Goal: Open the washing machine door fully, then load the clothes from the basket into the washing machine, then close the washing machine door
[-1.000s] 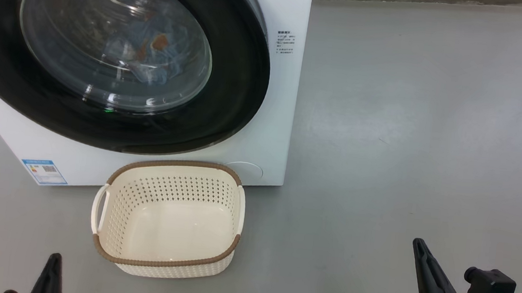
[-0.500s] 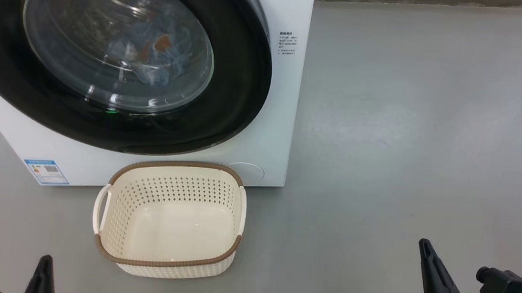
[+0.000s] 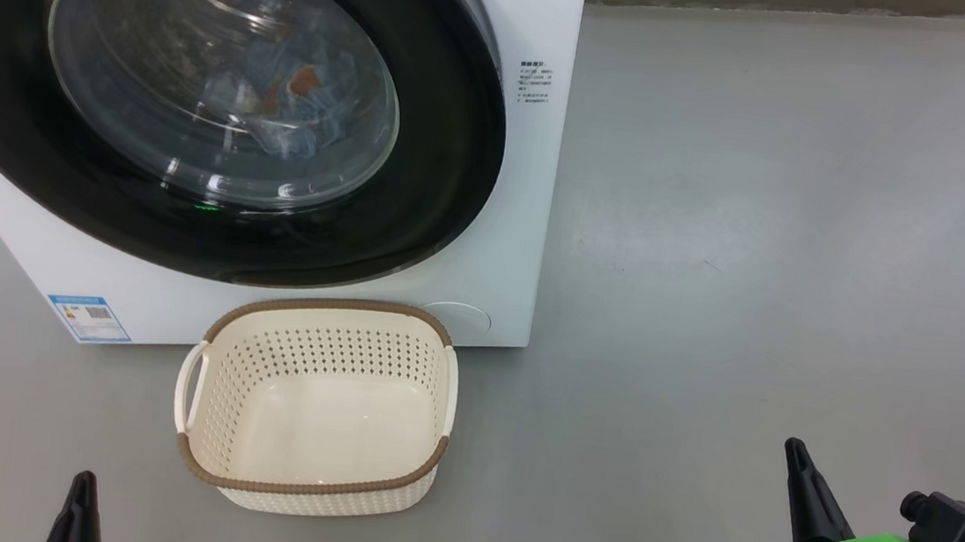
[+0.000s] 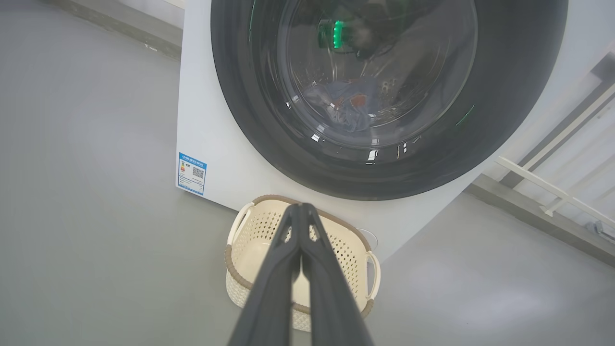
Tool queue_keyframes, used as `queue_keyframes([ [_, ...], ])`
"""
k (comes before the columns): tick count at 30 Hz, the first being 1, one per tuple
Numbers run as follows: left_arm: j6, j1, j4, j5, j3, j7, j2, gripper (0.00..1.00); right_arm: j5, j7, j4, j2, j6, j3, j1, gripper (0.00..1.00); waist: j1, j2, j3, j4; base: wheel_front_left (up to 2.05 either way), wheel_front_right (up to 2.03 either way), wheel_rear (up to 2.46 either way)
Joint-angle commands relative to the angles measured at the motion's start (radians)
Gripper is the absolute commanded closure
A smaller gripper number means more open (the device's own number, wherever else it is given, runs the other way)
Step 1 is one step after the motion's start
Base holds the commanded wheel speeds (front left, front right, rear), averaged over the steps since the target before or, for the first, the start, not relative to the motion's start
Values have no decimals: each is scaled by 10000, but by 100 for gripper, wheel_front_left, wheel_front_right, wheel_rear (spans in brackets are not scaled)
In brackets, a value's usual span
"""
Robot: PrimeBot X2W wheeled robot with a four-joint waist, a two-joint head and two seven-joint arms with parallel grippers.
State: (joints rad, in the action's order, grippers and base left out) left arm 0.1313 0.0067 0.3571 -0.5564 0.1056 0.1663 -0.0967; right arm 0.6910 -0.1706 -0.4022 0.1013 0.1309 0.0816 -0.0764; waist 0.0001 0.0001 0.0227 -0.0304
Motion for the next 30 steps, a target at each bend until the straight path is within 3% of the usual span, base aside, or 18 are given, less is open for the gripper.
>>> queue_keyframes([
  [1,-1,-292,-312,-343,98,-64,-73,100,285,71,313,95,0,-132,-303,100,-1,-1,-4,6,0,0,0],
  [30,-3,-569,-538,-3394,97,-886,88,100,2963,892,675,-76,-1,-669,-327,100,-1,-1,-70,96,0,0,0],
])
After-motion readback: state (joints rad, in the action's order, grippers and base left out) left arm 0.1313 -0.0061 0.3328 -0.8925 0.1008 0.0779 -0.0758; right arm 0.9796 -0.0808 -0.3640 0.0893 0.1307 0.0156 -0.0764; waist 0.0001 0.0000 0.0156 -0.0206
